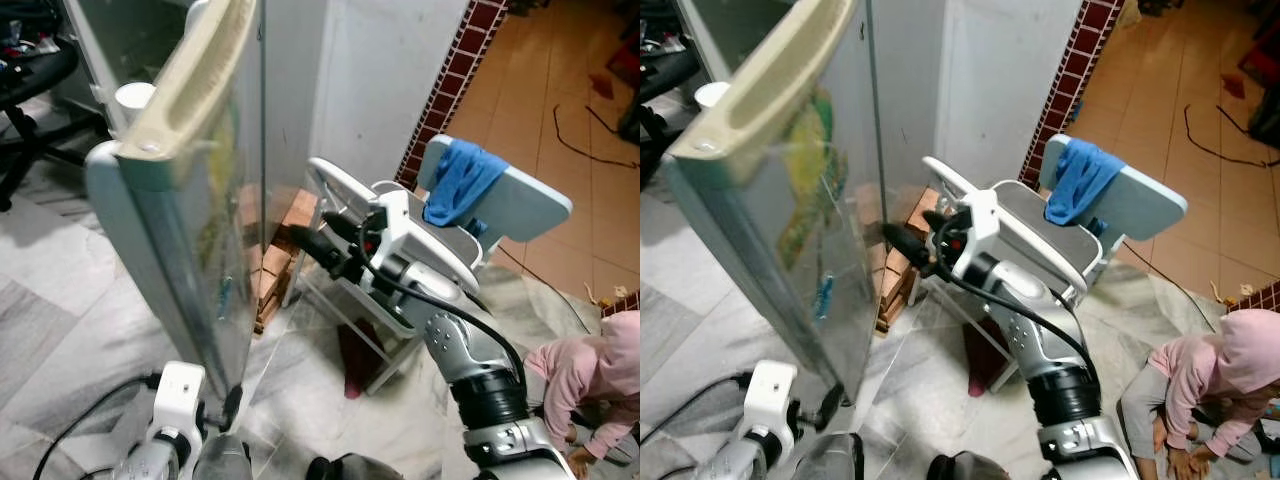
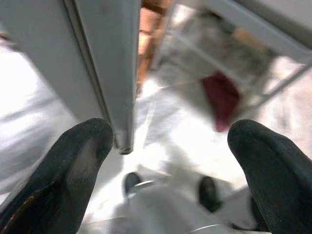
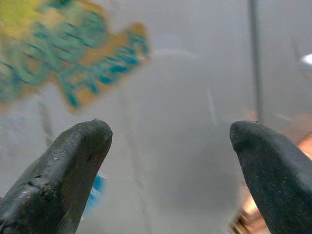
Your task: Restocking fridge
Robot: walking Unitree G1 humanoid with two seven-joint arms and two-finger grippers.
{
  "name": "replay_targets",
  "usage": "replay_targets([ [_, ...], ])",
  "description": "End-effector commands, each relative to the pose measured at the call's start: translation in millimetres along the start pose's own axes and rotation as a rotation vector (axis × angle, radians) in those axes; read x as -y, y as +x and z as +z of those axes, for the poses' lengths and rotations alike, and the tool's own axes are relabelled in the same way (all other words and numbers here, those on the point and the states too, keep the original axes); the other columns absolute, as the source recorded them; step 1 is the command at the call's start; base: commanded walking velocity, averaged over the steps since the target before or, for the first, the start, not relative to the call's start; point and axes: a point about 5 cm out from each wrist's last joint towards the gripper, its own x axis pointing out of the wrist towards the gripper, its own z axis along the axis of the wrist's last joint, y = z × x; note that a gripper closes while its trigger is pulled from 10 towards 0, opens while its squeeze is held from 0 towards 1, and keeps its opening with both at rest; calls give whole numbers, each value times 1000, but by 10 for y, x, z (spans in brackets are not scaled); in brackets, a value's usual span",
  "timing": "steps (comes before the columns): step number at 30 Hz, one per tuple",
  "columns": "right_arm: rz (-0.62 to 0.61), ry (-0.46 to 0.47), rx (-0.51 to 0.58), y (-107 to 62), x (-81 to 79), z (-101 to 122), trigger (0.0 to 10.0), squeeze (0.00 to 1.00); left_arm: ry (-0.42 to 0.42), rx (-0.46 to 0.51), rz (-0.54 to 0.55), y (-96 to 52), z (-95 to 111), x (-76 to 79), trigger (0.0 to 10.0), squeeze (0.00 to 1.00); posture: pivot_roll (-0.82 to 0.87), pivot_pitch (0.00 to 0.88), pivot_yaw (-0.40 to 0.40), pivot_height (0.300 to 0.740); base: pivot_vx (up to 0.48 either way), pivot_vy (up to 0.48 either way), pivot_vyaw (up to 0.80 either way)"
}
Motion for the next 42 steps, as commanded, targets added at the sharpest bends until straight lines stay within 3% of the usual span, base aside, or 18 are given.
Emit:
replay_targets([
  [1, -48, -14, -10, -23, 73, -19, 10000, 0, 39, 12, 104, -45, -52, -123, 10000, 0, 256, 122, -143, 740, 0, 0, 0],
  [2, -71, -20, -20, -37, 114, -47, 10000, 0, 59, 13, 171, -83, -93, -209, 10000, 0, 256, 127, -147, 740, 0, 0, 0],
  [4, -78, -22, -22, -37, 126, -57, 10000, 0, 60, 10, 189, -94, -109, -235, 10000, 0, 256, 127, -147, 740, 0, 0, 0],
  [6, -127, -84, -38, -62, 201, -90, 10000, 0, 4, 12, 297, -180, -185, -489, 10000, 0, 253, 131, -150, 740, 0, 0, 0],
  [7, -127, -84, -38, -62, 201, -90, 10000, 0, 4, 12, 297, -180, -185, -489, 10000, 0, 253, 131, -150, 740, 0, 0, 0],
  [8, -182, -124, -29, -96, 268, -92, 10000, 0, -1, 37, 358, -209, -210, -628, 10000, 0, 251, 131, -149, 740, 0, 0, 0],
  [10, -293, -187, -3, -169, 375, -72, 10000, 0, 22, 100, 370, -163, -130, -657, 10000, 0, 247, 128, -146, 740, 0, 0, 0],
  [12, -357, -188, 20, -229, 435, -69, 10000, 0, 44, 140, 374, -120, -51, -667, 10000, 0, 241, 124, -141, 740, 0, 0, 0],
  [13, -451, -195, 44, -326, 514, -78, 10000, 0, 87, 189, 381, -53, 61, -677, 10000, 0, 234, 121, -136, 740, 0, 0, 0],
  [15, -550, -211, 56, -487, 574, -151, 10000, 0, 116, 287, 371, 9, 383, -586, 10000, 0, 218, 112, -127, 740, 0, 411, 0],
  [17, -600, -214, 60, -580, 591, -200, 10000, 0, 123, 342, 369, 8, 576, -516, 10000, 0, 203, 104, -117, 740, 0, 480, 0],
  [22, -687, -232, 60, -752, 608, -321, 10000, 0, 141, 450, 327, 38, 895, -337, 10000, 0, 173, 89, -94, 740, 0, 480, -358],
  [42, -785, -277, 68, -914, 650, -472, 10000, 0, 200, 496, 266, 194, 1125, -226, 10000, 0, 132, 55, -50, 740, 0, 480, -110],
])
